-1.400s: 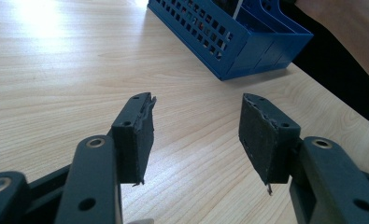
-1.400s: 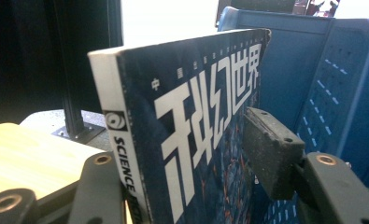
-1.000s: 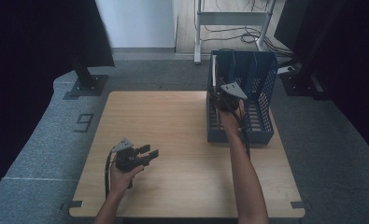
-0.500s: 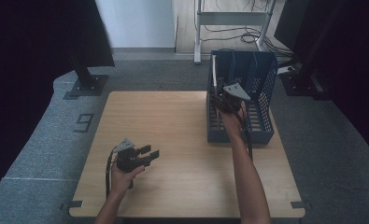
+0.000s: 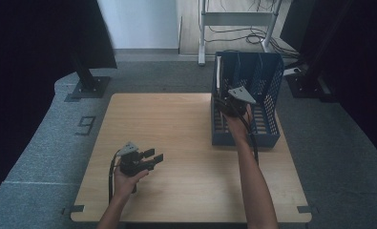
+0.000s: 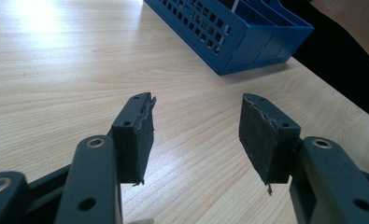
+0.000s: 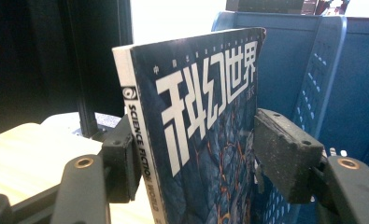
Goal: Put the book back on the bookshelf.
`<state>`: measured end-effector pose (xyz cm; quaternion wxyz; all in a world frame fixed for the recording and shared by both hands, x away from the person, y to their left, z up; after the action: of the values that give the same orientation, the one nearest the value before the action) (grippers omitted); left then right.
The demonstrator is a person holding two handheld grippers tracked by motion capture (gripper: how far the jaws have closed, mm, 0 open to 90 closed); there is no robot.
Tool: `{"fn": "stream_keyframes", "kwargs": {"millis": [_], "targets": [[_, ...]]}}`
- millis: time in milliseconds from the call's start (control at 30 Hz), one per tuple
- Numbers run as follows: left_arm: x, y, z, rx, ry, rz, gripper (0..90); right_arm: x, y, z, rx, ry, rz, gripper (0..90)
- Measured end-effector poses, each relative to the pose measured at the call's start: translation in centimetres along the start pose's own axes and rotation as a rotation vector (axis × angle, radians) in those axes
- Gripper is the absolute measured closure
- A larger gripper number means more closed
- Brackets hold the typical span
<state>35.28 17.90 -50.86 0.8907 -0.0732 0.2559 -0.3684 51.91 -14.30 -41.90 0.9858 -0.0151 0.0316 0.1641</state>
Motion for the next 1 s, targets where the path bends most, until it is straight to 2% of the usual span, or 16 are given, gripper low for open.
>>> {"fn": "stream_keyframes", "kwargs": {"millis": [400, 1000], "targets": [[0.3, -0.1, -0.1, 0.002, 0.007, -0.001, 44.8, -0.9, 0.1, -0.4, 0.016, -0.005, 0.019, 34.0], [0.3, -0.2, -0.1, 0.007, 0.007, -0.003, 44.9, -1.6, 0.9, -0.2, -0.001, -0.011, 0.034, 33.2]]}}
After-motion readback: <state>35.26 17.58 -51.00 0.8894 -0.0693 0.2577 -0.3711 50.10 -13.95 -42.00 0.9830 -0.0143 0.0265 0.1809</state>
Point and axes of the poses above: each handheld gripper's, and its own axes: x roughly forward along the jaws, z roughly out of its top, y roughly to its left, the point moved 4 cm from there along x, roughly forward along the jaws, and after that the axes turned 3 degrees about -y, right-handed, at the moved point
